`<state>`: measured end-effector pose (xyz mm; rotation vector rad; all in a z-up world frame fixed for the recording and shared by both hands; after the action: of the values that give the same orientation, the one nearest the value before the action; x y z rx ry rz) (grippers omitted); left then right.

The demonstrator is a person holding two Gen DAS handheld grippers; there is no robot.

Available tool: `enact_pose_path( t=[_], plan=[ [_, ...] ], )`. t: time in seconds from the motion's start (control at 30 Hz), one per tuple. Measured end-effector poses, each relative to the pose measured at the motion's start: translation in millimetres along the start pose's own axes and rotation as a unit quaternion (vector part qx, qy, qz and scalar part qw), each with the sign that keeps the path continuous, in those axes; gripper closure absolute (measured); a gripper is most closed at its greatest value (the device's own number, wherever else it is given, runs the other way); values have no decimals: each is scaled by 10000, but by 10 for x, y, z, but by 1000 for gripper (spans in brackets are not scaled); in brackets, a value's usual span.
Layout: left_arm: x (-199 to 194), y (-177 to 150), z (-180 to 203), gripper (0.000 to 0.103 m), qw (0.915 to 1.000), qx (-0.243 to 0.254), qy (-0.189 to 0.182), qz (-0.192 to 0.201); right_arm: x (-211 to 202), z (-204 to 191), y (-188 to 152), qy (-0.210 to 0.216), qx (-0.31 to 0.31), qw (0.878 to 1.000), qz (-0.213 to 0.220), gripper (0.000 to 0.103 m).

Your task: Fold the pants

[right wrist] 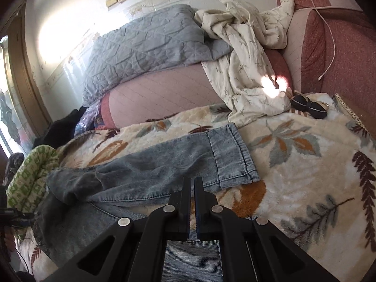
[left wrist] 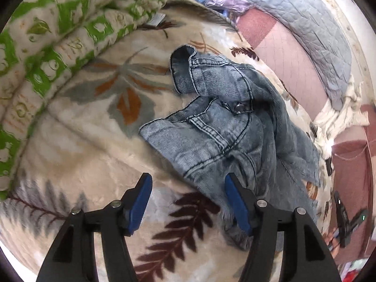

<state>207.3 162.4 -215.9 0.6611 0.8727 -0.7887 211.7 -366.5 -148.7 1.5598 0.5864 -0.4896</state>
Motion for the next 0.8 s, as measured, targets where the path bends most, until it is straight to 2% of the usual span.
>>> enact_pose_path(
  t=[0.07,0.1,0.13,0.17,0.23,0.33,0.47,0.6,0.73,0.8],
  plan=[
    [87,68,48,39,9998,-129,-102,-106,-56,-3,25,33,19,9999,94,100],
    [141,100,52,44,9994,-250,-158,-198,-77,-7,28,33,9,9999,116,100],
    [190,122,46,58,9988,-362,-183,-273,-91,-4,26,11,-2,9999,124,100],
    [246,139,30,64,9978,-504,-222,-379,-104,-2,23,13,2,9999,137,100],
    [285,179,-2,80,9967,-675,-279,-340,-113,10,24,37,32,9999,153,100],
    [253,199,-16,89,9965,-740,-378,-119,-84,9,7,71,31,9999,128,100],
    [82,158,9,92,9970,-584,-364,362,-31,-76,-17,126,-111,9998,60,100],
    [-290,31,-55,93,9941,-367,-251,994,-27,-146,-33,140,-244,9996,49,100],
    [-588,-191,-288,93,9888,-278,116,1463,-43,-116,-31,157,-189,9997,79,100],
    [-513,-242,-472,92,9882,-371,437,1423,-43,-81,-29,173,-105,9998,79,100]
  ],
)
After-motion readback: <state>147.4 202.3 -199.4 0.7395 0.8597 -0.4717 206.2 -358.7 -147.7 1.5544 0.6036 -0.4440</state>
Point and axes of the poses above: each gripper's, at about its wrist camera, not at the fingertips, and x roughly the way its jaws point, z to its right, y to its top, the point moved 9 cm from there along x, roughly the way its jaws point, and after that the axes turned 14 degrees about -x, right-handed, at the moved point
